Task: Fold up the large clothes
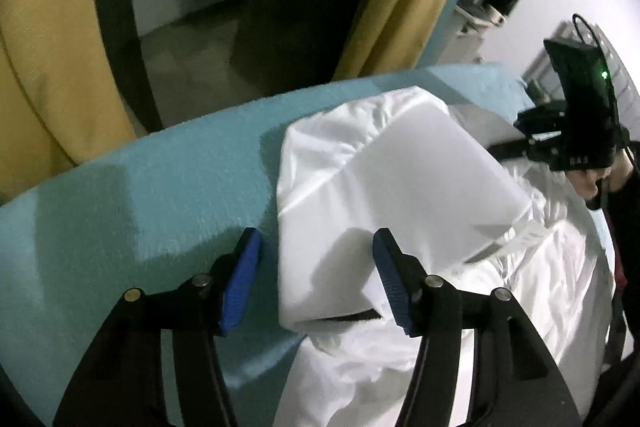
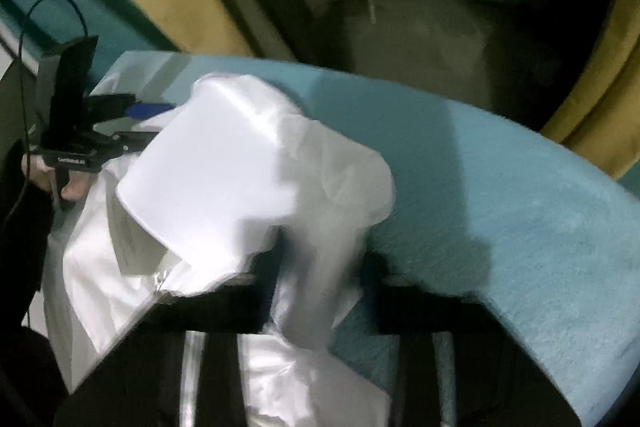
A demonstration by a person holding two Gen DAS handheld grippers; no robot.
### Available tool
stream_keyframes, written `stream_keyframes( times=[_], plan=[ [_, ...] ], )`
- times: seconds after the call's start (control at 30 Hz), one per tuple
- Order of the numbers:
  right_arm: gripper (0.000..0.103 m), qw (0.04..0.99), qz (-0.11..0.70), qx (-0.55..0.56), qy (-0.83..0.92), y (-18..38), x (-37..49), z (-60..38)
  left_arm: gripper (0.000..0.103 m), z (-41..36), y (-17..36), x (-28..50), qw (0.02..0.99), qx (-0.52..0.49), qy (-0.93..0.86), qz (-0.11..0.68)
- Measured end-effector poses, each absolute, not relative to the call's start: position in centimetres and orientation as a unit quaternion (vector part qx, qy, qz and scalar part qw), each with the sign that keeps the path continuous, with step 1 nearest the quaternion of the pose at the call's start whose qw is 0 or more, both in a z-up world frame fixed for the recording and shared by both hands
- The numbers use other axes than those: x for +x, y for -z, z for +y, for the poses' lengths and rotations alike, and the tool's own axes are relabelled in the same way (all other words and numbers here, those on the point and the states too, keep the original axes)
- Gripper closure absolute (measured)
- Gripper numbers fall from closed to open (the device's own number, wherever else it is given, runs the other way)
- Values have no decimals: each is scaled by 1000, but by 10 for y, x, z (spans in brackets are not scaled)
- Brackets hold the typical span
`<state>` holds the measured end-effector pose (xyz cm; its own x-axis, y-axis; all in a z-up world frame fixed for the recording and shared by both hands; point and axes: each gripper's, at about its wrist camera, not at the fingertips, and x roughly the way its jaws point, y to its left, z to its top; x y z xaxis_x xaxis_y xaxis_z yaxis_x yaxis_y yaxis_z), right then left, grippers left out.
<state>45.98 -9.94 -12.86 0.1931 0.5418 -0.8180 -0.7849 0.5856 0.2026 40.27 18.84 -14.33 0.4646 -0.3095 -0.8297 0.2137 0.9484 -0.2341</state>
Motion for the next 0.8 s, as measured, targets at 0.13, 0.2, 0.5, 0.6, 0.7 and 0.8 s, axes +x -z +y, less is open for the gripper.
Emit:
stream_keyframes(
  times=[0.13,0.2,0.5,0.6,0.7,0.8],
  plan=[
    [95,826,335,-228,-393,104,425,-104,64,170,145,415,848,-28,174,499],
    [95,852,228,-301,-362,92,392,-106,85,163,139,409,858,-3,173,483],
    [93,843,23,-446,-301,127,289,-116,94,127,84,317,929,130,108,330],
    [89,840,19,-442,-314,134,265,-128,94,120,79,283,937,155,101,295],
    [89,831,26,-446,-331,135,243,-128,94,114,73,249,944,155,110,269],
    [88,819,23,-468,-332,143,220,-134,94,98,70,221,947,177,113,245]
  ],
)
